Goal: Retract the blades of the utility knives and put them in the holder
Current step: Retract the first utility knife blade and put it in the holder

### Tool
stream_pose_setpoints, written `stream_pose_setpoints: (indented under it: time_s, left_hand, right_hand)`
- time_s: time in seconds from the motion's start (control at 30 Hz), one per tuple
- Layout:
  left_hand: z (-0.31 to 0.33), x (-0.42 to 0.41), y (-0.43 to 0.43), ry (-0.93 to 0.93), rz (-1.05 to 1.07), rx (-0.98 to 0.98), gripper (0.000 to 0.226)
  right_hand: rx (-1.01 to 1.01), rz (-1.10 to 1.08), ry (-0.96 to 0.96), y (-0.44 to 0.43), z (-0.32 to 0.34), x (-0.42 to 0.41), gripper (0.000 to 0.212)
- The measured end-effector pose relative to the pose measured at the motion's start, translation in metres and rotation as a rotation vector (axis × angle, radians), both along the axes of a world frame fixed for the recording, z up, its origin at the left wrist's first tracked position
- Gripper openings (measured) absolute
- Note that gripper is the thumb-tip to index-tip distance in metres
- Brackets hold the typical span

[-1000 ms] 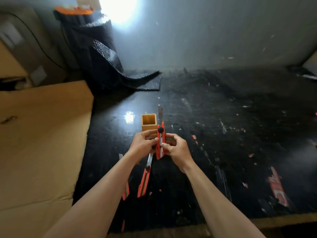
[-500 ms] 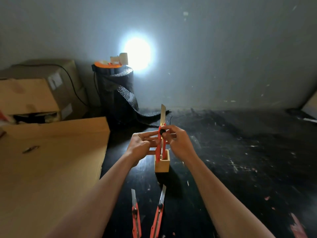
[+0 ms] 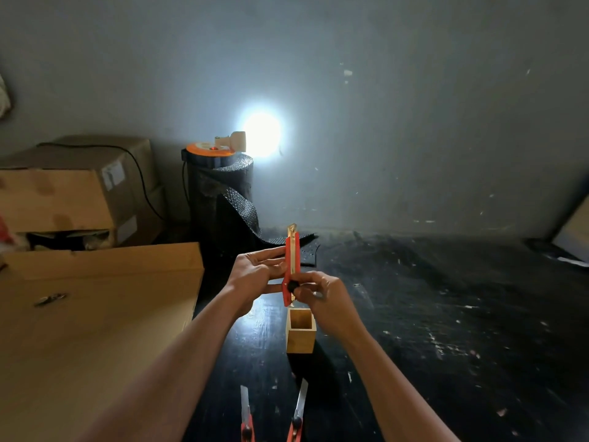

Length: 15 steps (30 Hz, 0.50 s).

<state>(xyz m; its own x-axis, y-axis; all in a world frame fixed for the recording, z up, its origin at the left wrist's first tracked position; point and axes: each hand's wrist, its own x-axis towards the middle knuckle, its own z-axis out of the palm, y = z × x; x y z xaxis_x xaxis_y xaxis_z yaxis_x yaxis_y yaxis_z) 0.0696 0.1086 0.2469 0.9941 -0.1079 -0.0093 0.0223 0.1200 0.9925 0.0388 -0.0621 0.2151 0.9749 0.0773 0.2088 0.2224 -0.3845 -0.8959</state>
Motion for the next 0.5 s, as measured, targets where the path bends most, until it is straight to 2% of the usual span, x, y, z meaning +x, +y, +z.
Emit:
stream_pose_setpoints:
  time_s: [0.2,0.37,0.5]
  left_hand:
    - [0.003,0.005,0.0,-0.056,0.003,0.037,0.029]
    - [0.009,0.006,-0.005,-0.114,-0.017,0.082,0.033]
    - [0.013,0.005,-0.009,-0.141,-0.033,0.099,0.035]
  right_hand:
    - [-0.179,-0.035,-0.102,0.002,0.004,-0.003,0.03]
    - [-0.112,-0.108,-0.1,0.005,0.009,-0.005,0.019]
    - [-0.101,-0.129,-0.096,0.007,0.012,-0.008,0.031]
